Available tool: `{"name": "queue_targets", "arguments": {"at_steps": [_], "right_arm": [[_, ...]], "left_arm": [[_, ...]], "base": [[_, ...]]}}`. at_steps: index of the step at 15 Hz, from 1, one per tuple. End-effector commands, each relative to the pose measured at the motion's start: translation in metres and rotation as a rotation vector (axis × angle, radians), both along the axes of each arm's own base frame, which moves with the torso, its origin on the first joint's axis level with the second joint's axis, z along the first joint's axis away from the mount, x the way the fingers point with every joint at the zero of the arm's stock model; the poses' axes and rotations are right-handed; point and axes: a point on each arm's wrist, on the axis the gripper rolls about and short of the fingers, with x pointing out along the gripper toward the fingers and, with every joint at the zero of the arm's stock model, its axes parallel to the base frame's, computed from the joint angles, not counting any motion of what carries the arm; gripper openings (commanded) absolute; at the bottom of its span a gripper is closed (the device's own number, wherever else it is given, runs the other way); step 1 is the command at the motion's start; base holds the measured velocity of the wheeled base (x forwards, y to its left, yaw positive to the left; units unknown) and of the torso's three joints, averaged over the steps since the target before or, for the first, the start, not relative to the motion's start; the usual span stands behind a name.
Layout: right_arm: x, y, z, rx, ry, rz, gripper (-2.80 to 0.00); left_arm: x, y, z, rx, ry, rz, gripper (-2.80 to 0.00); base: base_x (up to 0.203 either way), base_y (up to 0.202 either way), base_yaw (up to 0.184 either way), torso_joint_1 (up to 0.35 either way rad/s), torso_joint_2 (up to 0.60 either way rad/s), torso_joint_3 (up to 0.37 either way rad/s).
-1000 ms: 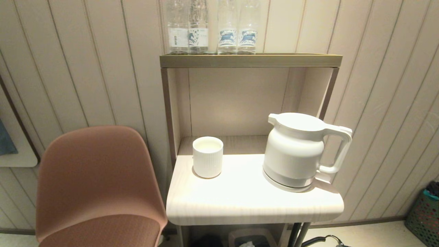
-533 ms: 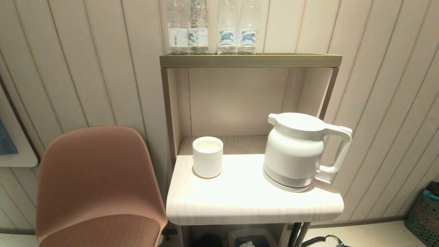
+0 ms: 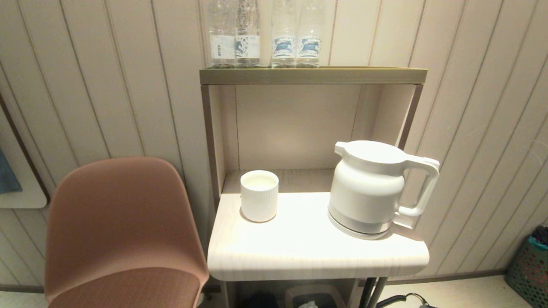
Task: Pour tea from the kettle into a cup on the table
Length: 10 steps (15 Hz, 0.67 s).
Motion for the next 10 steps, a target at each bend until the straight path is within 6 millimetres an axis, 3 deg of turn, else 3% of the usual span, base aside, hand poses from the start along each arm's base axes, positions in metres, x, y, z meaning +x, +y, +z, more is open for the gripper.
{"name": "queue_targets", "arguments": {"at_steps": [1,3,7,10], "right_arm": [[0.009,0.001,-0.025,0.005,0.084,0.058,-2.80],[0.008,-0.001,-0.051,-0.030,0.093,0.148,-2.80],[0.006,-0.002,-0.108,-0.133,-0.017,0.123,-2.80],[0.002,-0.002,-0.098,-0.163,-0.165,0.081,-2.80]], "left_arm": [[0.000,0.000,0.000,0.000,-0.001,0.000,-2.80],[0.000,0.000,0.000,0.000,-0.002,0.000,-2.80],[0.000,0.000,0.000,0.000,0.000,0.000,-2.80],[0.000,0.000,0.000,0.000,-0.002,0.000,-2.80]], "base": [[0.000,0.000,0.000,0.000,0.00,0.000],[0.000,0.000,0.000,0.000,0.00,0.000],[0.000,0.000,0.000,0.000,0.00,0.000],[0.000,0.000,0.000,0.000,0.00,0.000]]}}
